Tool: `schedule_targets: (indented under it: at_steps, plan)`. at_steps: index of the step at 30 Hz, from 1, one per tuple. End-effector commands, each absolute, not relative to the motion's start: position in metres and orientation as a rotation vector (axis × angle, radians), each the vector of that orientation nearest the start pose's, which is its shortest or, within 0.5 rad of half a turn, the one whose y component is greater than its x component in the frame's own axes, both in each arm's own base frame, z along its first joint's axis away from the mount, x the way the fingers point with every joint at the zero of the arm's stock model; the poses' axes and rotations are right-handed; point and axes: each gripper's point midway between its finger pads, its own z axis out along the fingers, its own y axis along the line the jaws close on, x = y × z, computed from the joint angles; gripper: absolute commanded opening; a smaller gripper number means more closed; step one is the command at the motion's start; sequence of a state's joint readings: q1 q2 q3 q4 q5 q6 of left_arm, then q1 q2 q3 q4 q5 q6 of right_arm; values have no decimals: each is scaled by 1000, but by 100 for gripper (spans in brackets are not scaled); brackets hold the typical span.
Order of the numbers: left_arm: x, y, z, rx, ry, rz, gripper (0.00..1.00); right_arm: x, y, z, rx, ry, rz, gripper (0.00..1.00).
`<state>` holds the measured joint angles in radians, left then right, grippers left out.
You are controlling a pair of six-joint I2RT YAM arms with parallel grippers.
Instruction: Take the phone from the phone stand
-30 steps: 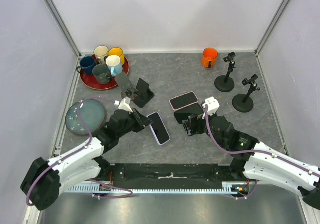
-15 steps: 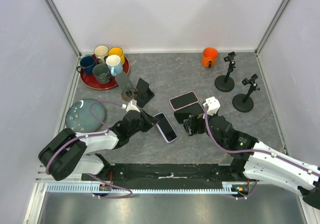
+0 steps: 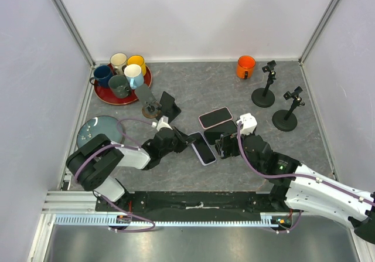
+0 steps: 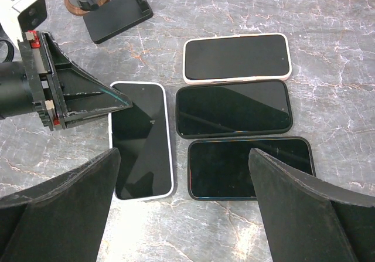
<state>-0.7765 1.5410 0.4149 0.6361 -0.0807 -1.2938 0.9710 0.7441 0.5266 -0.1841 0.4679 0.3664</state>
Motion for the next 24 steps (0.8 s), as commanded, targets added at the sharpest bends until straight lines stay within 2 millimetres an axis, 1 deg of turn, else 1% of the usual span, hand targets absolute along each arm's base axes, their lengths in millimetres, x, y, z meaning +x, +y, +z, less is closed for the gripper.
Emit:
schedule_targets:
  at_steps: [1,2,3,5,6,8,9,11,12,13,15,16,17,18,19,20,22,23,24]
  plan:
    - [271,-301,67,-704,2101,-1203,10,218,196,187,-253,1892,440,98]
    - [270,-301,64,-699,2108,-1196,13,217,195,188,-252,1891,441,98]
    - [269,-301,60,-695,2118,-1188,19,218,195,188,-252,1889,440,98]
    - [266,-298,54,-690,2138,-1168,26,217,194,189,-250,1888,440,98]
    - [265,-297,53,-692,2139,-1163,35,217,194,190,-251,1888,438,98]
    - [262,-290,47,-697,2146,-1136,45,218,193,191,-251,1886,432,98]
    - [262,-288,48,-698,2142,-1133,53,218,192,191,-247,1886,429,98]
    - [260,-283,45,-678,2145,-1102,60,219,192,192,-250,1885,422,98]
    - [260,-281,45,-669,2144,-1093,67,219,192,192,-252,1886,420,98]
    - [260,-279,49,-653,2133,-1084,70,219,192,192,-257,1886,415,98]
    - [259,-273,46,-635,2146,-1036,79,220,194,194,-261,1891,411,98]
    - [261,-269,51,-609,2131,-1010,82,221,195,195,-267,1892,406,98]
    - [260,-264,47,-599,2155,-961,84,222,197,195,-276,1902,396,98]
    - [261,-259,47,-590,2164,-924,89,223,197,195,-281,1908,386,98]
    - [266,-255,52,-560,2149,-881,91,225,199,191,-296,1925,363,98]
    - [266,-244,53,-557,2165,-825,94,227,200,194,-299,1932,353,98]
    - [273,-231,61,-524,2152,-759,97,230,201,193,-304,1948,320,98]
    - [281,-219,74,-541,2118,-745,98,233,202,191,-307,1967,295,98]
    - [281,-208,73,-544,2134,-704,98,235,201,191,-299,1973,275,98]
